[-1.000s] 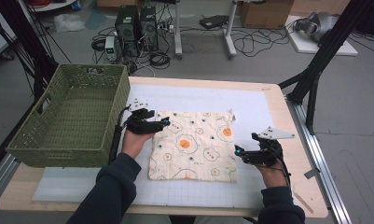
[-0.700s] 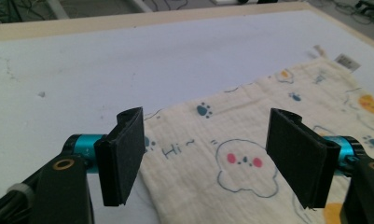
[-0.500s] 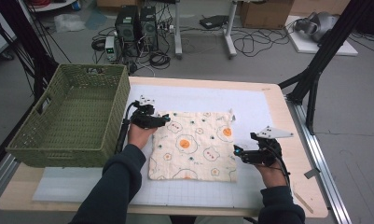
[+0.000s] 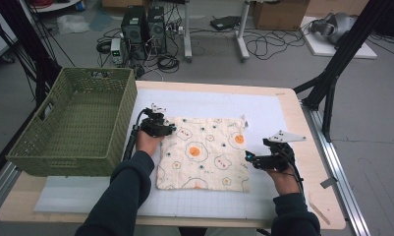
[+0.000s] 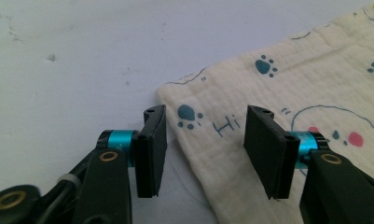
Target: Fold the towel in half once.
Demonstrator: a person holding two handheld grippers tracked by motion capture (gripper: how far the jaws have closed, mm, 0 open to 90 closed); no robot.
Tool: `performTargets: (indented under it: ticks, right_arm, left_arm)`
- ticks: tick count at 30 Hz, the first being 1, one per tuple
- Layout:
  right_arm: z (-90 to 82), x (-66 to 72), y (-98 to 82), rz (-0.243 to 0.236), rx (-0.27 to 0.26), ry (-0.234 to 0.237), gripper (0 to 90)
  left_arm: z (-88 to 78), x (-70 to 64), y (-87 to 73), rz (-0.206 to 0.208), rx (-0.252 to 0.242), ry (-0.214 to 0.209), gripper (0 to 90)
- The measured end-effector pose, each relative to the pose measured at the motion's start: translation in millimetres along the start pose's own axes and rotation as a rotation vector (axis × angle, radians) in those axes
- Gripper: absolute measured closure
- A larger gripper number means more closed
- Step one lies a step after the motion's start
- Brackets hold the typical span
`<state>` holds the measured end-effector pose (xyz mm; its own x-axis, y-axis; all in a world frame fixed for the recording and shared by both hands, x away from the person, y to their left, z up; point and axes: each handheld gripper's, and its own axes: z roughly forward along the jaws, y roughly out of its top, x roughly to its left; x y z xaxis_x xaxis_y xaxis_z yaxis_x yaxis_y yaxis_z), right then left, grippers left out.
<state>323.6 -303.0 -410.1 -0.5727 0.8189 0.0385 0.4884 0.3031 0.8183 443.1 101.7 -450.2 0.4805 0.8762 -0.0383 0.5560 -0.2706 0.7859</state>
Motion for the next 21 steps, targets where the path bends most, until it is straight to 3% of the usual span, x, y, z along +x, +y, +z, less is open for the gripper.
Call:
performTargets:
  ticks: [4,6,8,11,16,21]
  right_arm:
    - [7.6,-4.4,7.8,0.002,0.024,-0.015,11.4]
    - [13.0,-8.4,13.0,0.007,0.036,-0.021,11.4]
    - [18.4,-13.3,18.0,0.011,0.039,-0.026,11.4]
    - [26.7,-19.5,25.8,0.021,0.051,-0.039,11.5]
    - [43.8,-29.0,38.7,0.018,0.086,-0.057,11.9]
    - [58.8,-37.2,44.0,0.036,0.098,-0.068,22.4]
  left_arm:
    - [-1.2,1.4,-0.6,0.018,-0.002,-0.015,61.4]
    - [-1.8,1.8,-0.5,0.007,-0.001,-0.02,66.7]
    - [-2.4,4.2,-1.2,-0.017,-0.004,-0.042,78.1]
    - [-2.9,7.2,-2.1,-0.049,-0.007,-0.061,85.0]
    - [-3.9,5.4,-1.4,-0.026,-0.007,-0.048,86.5]
    - [-6.2,4.9,-0.1,-0.032,-0.029,-0.052,86.7]
